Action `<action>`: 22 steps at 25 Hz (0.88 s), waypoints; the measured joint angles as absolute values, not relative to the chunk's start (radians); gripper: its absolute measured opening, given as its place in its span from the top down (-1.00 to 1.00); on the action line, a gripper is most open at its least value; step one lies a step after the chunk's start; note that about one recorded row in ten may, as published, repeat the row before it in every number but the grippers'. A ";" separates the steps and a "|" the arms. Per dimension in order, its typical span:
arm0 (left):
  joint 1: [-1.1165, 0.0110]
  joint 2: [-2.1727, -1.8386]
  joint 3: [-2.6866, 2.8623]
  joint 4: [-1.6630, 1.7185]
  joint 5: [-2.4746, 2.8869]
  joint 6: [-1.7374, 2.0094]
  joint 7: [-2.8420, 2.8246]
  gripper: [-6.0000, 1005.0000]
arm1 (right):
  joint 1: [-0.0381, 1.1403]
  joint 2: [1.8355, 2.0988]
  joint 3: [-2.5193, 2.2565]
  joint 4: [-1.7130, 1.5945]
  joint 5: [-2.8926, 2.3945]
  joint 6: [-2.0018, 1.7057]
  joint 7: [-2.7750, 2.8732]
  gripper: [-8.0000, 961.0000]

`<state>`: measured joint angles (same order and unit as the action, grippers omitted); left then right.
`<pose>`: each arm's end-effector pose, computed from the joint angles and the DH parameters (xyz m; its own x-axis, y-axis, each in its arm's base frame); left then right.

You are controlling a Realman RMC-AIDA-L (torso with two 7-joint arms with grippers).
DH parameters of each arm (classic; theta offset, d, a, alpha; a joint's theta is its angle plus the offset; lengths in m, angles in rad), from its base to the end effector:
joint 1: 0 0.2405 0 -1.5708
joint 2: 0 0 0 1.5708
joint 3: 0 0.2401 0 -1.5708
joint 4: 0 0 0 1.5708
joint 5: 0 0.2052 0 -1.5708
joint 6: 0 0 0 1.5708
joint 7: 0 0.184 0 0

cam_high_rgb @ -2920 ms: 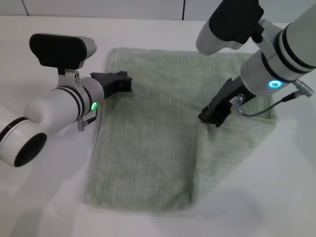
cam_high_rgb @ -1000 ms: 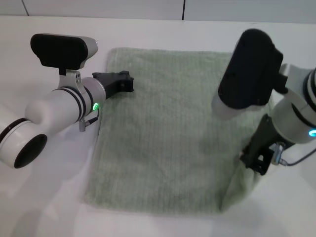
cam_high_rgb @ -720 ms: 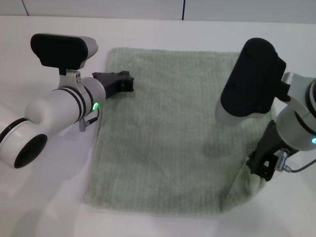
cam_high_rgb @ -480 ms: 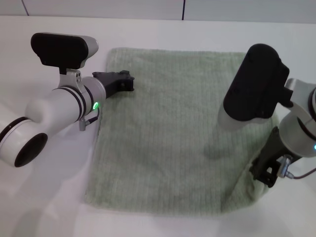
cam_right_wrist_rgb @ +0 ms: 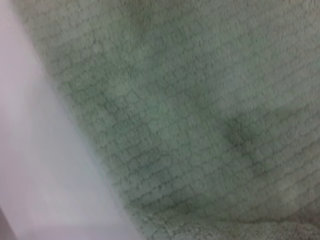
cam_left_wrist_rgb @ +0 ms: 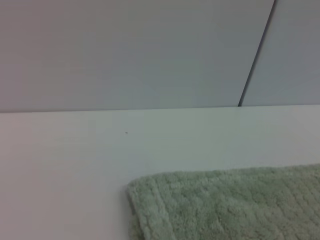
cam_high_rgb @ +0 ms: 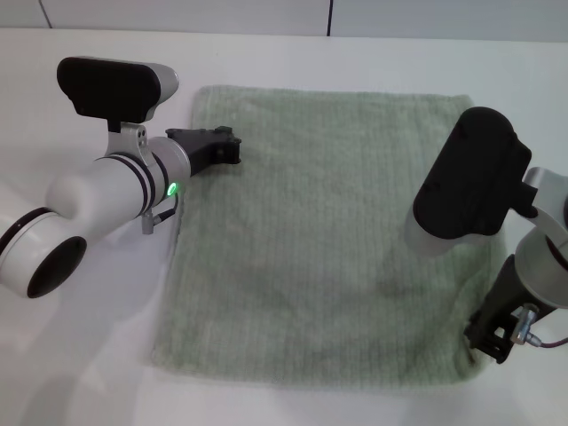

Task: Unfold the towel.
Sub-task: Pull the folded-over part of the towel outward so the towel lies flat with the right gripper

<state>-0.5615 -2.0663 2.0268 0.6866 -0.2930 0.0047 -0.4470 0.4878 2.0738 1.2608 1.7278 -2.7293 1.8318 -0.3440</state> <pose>-0.2405 0.4138 -0.1122 0.6380 0.5524 0.5365 0.7540 -0.3067 -0.5808 0.1681 0.2600 -0.0488 0.6755 -0.4845 0.5559 -0.3006 -0.8693 -0.3924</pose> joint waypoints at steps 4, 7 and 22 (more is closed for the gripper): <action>-0.561 -2.066 2.026 0.687 -0.293 0.004 -0.447 0.99 | 0.478 2.071 1.267 1.721 -2.741 1.836 -0.344 0.84; -0.561 -2.066 2.025 0.687 -0.293 0.004 -0.446 0.99 | 0.473 2.070 1.270 1.707 -2.760 1.837 -0.344 0.84; -0.562 -2.066 2.024 0.687 -0.293 0.005 -0.446 0.99 | 0.477 2.069 1.272 1.637 -2.783 1.851 -0.348 0.83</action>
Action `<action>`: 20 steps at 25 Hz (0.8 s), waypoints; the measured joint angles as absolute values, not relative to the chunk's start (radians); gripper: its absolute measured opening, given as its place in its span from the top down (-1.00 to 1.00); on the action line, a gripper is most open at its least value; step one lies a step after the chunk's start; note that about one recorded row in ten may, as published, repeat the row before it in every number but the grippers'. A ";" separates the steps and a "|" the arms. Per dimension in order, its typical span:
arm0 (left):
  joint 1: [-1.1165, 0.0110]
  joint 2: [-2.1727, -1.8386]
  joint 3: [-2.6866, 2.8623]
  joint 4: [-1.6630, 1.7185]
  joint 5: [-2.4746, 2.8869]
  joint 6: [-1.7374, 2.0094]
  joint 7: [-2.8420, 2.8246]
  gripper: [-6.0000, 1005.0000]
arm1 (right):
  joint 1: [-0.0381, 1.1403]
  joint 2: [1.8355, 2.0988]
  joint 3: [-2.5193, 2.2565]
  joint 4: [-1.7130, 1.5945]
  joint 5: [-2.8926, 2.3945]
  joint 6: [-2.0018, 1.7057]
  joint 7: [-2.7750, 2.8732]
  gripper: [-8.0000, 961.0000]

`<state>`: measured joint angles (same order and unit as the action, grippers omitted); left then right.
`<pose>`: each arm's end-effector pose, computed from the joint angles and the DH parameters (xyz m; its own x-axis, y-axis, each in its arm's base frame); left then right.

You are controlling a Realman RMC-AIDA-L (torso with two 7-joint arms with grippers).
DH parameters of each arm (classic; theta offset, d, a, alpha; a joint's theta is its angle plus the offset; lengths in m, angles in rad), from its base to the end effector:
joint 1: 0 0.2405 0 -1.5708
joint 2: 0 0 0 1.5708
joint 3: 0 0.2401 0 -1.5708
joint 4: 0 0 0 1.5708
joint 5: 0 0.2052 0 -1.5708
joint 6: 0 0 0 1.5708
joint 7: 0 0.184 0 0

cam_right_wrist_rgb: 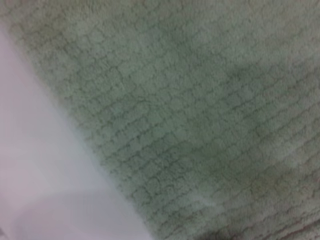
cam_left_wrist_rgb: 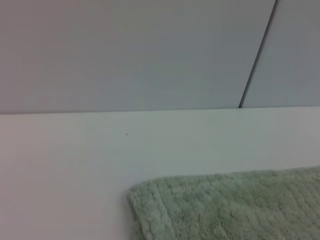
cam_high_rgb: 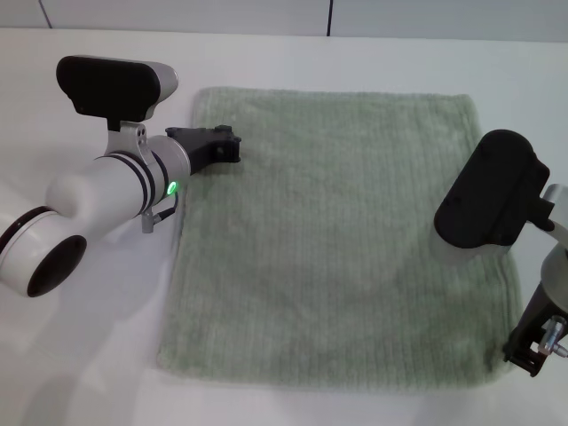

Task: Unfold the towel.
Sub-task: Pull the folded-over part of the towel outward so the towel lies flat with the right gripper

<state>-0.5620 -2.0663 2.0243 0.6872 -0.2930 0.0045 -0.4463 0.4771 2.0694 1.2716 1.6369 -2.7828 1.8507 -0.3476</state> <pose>-0.2402 0.4143 -0.1117 0.6375 0.5514 0.5380 0.7545 -0.3058 -0.5807 0.1984 0.2594 -0.0433 0.5745 -0.5456 0.6102 -0.3381 -0.8371 -0.4301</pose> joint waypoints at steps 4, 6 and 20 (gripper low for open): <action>-0.563 -2.066 2.023 0.687 -0.293 0.005 -0.446 0.99 | 0.487 2.071 1.270 1.622 -2.786 1.851 -0.350 0.83; -0.563 -2.066 2.023 0.687 -0.293 0.005 -0.446 0.99 | 0.493 2.072 1.265 1.616 -2.797 1.850 -0.351 0.83; -0.563 -2.065 2.018 0.687 -0.293 0.005 -0.446 0.99 | 0.502 2.074 1.256 1.650 -2.799 1.848 -0.355 0.74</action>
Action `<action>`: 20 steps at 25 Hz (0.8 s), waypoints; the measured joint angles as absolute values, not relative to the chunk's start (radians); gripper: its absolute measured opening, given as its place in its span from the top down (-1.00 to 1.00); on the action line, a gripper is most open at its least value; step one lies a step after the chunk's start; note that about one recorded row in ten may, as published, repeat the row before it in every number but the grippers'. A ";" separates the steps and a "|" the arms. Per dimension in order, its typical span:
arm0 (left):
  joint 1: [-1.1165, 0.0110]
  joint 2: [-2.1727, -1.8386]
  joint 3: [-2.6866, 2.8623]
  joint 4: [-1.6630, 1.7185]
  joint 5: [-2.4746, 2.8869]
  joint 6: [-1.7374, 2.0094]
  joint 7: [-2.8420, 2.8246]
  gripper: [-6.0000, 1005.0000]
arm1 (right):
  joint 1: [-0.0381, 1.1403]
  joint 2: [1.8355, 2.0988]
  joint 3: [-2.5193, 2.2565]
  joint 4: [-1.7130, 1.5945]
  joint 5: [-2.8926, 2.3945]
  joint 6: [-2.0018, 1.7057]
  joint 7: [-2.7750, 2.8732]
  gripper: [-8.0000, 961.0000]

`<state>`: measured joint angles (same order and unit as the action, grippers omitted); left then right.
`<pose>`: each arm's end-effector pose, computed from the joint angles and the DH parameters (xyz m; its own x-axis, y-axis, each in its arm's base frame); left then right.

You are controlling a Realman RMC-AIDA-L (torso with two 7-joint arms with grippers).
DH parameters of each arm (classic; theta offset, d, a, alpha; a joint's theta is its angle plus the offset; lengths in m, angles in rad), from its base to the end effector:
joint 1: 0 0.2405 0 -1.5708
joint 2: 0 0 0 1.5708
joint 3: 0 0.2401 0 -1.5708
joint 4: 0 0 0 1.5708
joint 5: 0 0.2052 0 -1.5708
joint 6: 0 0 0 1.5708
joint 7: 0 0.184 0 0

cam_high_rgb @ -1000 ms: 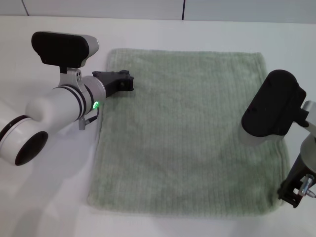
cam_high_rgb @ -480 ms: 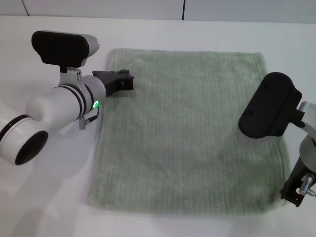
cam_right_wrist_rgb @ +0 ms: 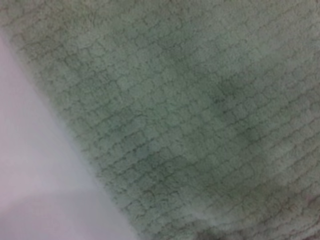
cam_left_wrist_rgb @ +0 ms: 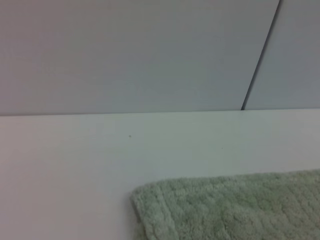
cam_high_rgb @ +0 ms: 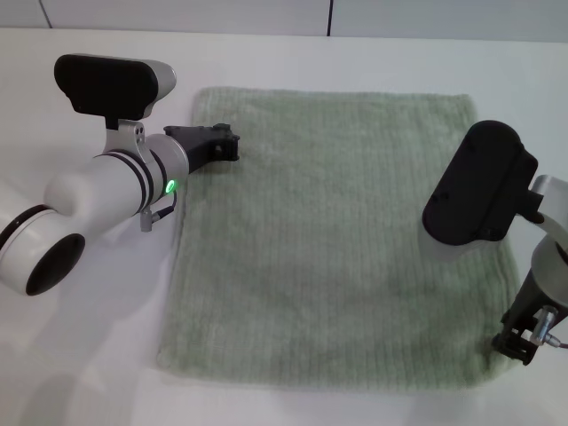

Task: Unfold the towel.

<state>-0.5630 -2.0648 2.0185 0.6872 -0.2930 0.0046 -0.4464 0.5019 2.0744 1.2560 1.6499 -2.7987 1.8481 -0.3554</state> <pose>-0.2404 0.4157 -0.1099 0.6357 0.5498 0.5419 0.7560 -0.3014 -0.5811 0.1889 0.2643 -0.0446 0.5988 -0.5108 0.6168 -0.2900 -0.8563 -0.4275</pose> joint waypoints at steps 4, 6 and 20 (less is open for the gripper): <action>-0.563 -2.065 2.017 0.687 -0.293 0.005 -0.446 0.99 | 0.504 2.075 1.250 1.672 -2.804 1.846 -0.355 0.63; -0.563 -2.065 2.017 0.687 -0.293 0.005 -0.446 0.99 | 0.504 2.075 1.254 1.701 -2.805 1.844 -0.355 0.56; -0.561 -2.065 2.016 0.687 -0.293 0.011 -0.446 0.99 | 0.449 2.071 1.290 1.881 -2.918 1.609 -0.368 0.50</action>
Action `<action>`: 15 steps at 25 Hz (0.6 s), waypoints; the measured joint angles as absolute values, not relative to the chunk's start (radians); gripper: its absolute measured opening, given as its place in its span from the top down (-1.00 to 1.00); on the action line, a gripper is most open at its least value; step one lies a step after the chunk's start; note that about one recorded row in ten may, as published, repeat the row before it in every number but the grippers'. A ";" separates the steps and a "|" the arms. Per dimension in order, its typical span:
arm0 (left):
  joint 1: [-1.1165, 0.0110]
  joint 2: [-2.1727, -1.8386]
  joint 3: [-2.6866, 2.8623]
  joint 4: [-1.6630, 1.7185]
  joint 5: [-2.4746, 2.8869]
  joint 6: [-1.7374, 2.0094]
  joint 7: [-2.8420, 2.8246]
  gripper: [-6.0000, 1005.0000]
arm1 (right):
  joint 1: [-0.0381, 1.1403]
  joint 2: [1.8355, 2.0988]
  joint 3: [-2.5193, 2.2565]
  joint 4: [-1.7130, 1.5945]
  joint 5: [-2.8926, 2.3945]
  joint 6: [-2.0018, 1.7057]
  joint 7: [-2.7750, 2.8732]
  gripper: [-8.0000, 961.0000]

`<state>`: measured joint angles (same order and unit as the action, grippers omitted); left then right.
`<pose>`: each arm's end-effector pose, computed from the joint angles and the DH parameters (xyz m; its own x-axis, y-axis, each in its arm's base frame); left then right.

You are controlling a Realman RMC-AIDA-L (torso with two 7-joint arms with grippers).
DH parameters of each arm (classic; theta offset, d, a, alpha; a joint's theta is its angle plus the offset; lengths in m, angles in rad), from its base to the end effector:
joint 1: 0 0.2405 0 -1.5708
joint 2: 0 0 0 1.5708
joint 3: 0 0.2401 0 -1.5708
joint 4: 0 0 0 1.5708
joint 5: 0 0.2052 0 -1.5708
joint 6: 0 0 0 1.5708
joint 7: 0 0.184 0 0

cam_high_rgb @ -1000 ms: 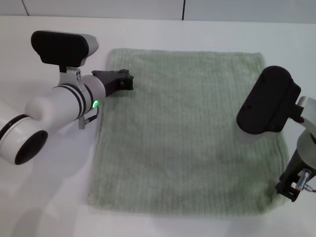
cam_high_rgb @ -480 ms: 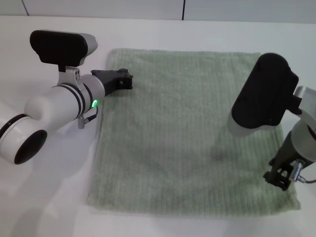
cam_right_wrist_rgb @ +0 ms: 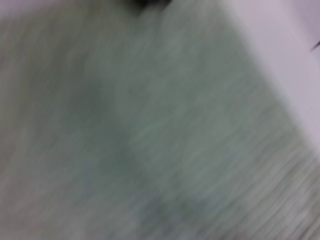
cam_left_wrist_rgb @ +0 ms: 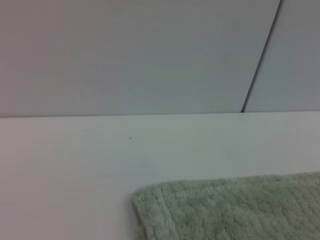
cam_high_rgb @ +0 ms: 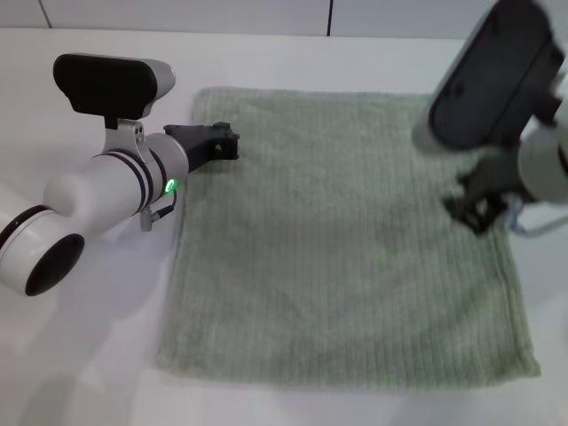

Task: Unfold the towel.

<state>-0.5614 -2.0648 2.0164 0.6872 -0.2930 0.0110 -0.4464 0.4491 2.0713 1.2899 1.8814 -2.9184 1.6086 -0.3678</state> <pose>-0.2400 0.4160 -0.1092 0.6346 0.5460 0.5469 0.7578 -0.3007 -0.5791 0.1340 0.3118 -0.0211 0.8343 -0.4198 0.3573 -0.1264 -0.7765 -0.6173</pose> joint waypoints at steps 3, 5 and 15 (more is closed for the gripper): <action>-0.556 -2.065 2.015 0.693 -0.293 0.021 -0.446 0.99 | 0.404 2.072 1.339 1.903 -2.919 1.456 -0.396 0.50; -0.551 -2.065 2.013 0.699 -0.293 0.032 -0.446 0.99 | 0.359 2.075 1.364 1.910 -2.919 1.338 -0.423 0.50; -0.429 -2.060 1.979 0.736 -0.293 0.321 -0.446 0.99 | 0.210 2.078 1.378 1.724 -2.870 0.615 -0.433 0.50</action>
